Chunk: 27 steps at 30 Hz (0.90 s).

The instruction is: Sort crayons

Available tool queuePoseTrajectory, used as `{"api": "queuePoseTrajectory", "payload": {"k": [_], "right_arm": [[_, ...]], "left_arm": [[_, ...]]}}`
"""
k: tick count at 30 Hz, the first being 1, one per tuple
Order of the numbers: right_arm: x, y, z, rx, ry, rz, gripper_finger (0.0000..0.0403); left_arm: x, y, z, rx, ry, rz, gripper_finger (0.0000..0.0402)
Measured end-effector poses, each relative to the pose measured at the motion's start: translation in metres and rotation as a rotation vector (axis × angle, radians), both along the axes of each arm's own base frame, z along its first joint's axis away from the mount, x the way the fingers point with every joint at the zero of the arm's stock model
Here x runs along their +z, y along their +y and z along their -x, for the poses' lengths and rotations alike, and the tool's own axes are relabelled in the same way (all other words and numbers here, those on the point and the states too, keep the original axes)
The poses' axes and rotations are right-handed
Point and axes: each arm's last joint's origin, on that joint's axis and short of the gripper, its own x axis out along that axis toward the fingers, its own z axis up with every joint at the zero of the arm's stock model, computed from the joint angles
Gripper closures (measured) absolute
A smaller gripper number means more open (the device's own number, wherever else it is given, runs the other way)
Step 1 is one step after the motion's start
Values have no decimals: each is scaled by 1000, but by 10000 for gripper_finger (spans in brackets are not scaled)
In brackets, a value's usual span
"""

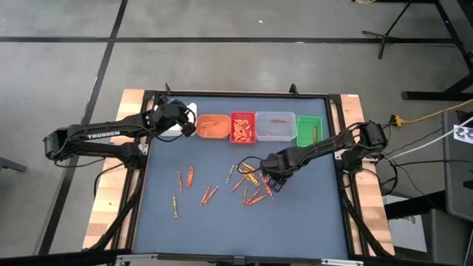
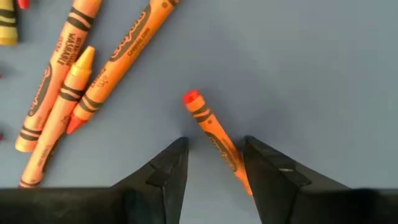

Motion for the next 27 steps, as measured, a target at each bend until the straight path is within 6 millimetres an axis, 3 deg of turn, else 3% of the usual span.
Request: {"api": "queuePoseTrajectory", "payload": {"k": [9,22,27], "right_arm": [[0,-1,1,9,6,21,256],[0,-2,1,75,6,61,388],[0,-2,1,83,6,62,385]], "left_arm": [[0,0,0,0,0,0,303],[0,0,0,0,-1,0,303],[0,0,0,1,-1,0,303]]}}
